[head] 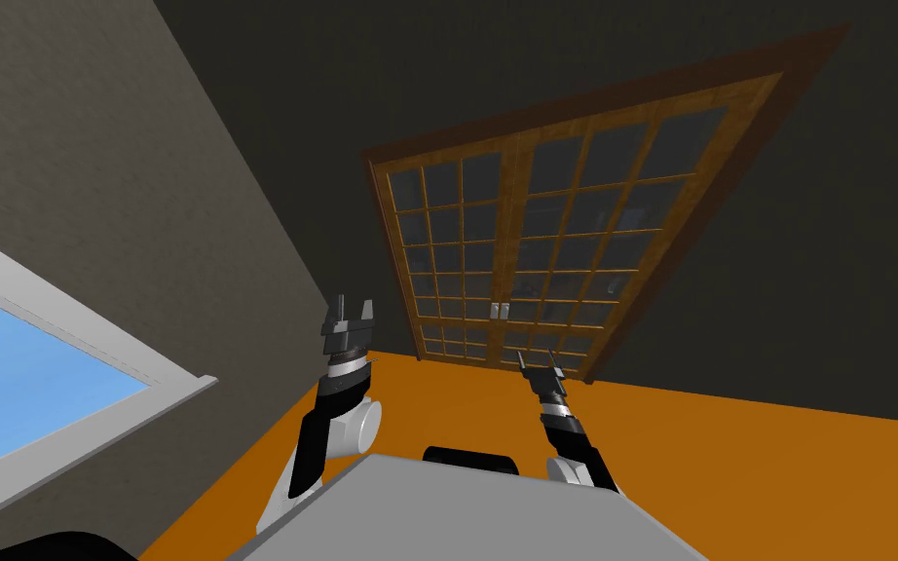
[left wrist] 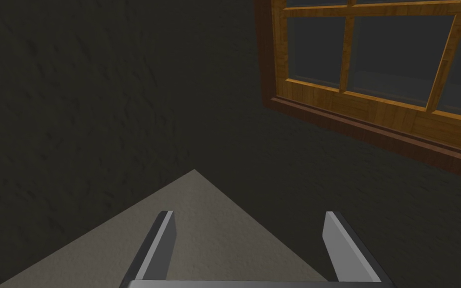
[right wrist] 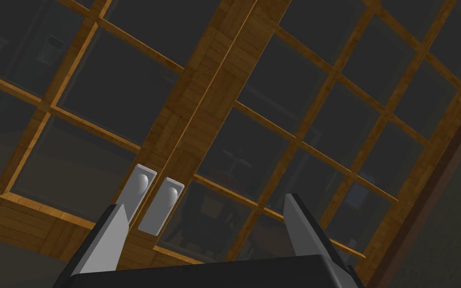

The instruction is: Pull the door open

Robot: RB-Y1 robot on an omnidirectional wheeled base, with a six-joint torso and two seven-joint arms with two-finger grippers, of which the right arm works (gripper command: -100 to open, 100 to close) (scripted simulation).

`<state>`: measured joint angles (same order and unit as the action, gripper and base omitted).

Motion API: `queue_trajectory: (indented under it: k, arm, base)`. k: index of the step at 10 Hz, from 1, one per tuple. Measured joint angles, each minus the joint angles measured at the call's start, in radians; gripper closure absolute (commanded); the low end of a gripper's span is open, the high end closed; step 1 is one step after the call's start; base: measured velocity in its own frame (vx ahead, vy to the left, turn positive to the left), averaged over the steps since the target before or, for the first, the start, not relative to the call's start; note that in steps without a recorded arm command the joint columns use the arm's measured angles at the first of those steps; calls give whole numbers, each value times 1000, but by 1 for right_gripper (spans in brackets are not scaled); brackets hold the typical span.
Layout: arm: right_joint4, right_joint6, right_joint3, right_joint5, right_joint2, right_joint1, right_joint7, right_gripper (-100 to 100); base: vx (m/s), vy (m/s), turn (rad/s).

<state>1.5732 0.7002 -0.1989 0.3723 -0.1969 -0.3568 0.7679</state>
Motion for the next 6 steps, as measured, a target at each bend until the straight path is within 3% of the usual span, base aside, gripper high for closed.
queue_trajectory:
  k: [6]
  arm:
    - [-149, 48, -35, 90, -29, 37, 131, -100]
  base:
    - [95, -23, 66]
